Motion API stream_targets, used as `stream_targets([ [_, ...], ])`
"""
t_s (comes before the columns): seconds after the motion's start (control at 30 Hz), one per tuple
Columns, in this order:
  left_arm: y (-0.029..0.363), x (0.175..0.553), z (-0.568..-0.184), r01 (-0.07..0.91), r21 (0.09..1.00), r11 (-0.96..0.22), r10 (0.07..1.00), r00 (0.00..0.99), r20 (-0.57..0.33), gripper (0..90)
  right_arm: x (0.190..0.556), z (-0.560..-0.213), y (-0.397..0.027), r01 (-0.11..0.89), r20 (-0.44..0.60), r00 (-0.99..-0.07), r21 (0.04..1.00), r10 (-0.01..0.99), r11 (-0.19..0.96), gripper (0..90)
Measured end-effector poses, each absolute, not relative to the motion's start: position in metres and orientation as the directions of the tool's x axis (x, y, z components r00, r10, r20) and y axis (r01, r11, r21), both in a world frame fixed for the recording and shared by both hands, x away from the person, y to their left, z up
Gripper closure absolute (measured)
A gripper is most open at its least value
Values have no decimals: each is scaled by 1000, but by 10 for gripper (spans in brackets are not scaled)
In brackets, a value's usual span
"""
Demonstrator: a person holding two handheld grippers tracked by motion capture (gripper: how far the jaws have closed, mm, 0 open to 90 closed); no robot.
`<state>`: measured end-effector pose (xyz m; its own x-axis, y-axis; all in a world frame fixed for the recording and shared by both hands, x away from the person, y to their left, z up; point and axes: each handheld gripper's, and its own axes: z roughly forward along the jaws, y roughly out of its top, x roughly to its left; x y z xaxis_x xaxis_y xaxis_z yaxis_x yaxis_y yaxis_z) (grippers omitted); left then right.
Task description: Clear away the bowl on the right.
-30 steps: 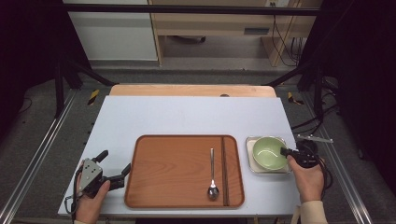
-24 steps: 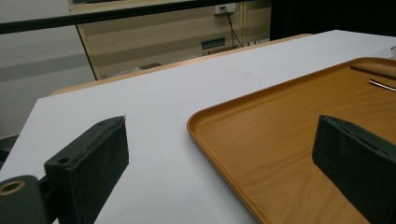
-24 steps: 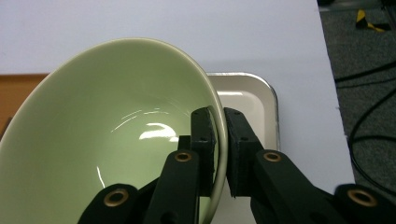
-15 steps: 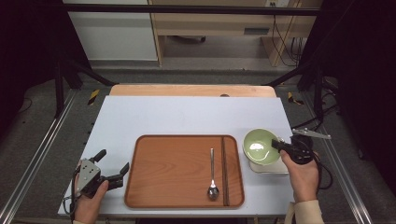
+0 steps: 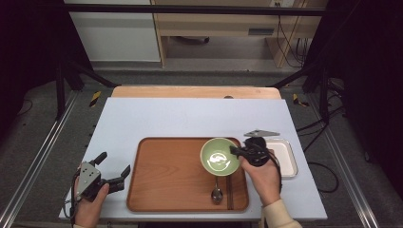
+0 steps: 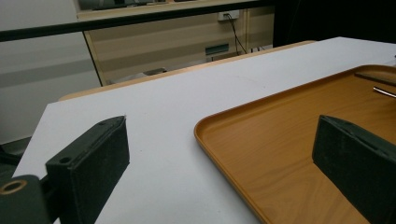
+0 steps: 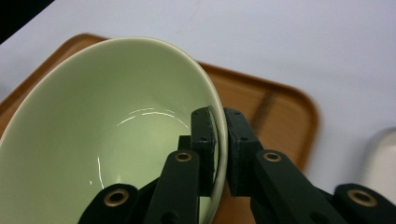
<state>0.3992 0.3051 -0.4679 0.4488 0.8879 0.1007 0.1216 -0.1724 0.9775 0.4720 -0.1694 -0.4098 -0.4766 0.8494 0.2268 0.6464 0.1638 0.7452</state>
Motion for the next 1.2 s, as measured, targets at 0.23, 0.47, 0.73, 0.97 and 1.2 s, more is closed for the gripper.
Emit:
stream_targets([
  [0.23, 307, 399, -467, 120, 979, -163, 889, 448, 93, 36, 470, -418, -123, 649, 213, -552, 717, 806, 255, 836],
  [0.47, 307, 398, -467, 123, 978, -167, 888, 450, 95, 36, 467, -430, -106, 663, 219, -582, 685, 783, 301, 836],
  [0.73, 307, 399, -467, 126, 978, -168, 886, 453, 94, 37, 465, -439, -99, 678, 230, -596, 657, 770, 328, 835],
  [0.97, 307, 400, -467, 127, 978, -164, 887, 453, 90, 38, 467, -444, -101, 685, 258, -590, 661, 766, 305, 831],
  [1.2, 307, 400, -468, 131, 977, -168, 887, 453, 91, 38, 469, -445, -102, 686, 273, -594, 663, 756, 300, 823],
])
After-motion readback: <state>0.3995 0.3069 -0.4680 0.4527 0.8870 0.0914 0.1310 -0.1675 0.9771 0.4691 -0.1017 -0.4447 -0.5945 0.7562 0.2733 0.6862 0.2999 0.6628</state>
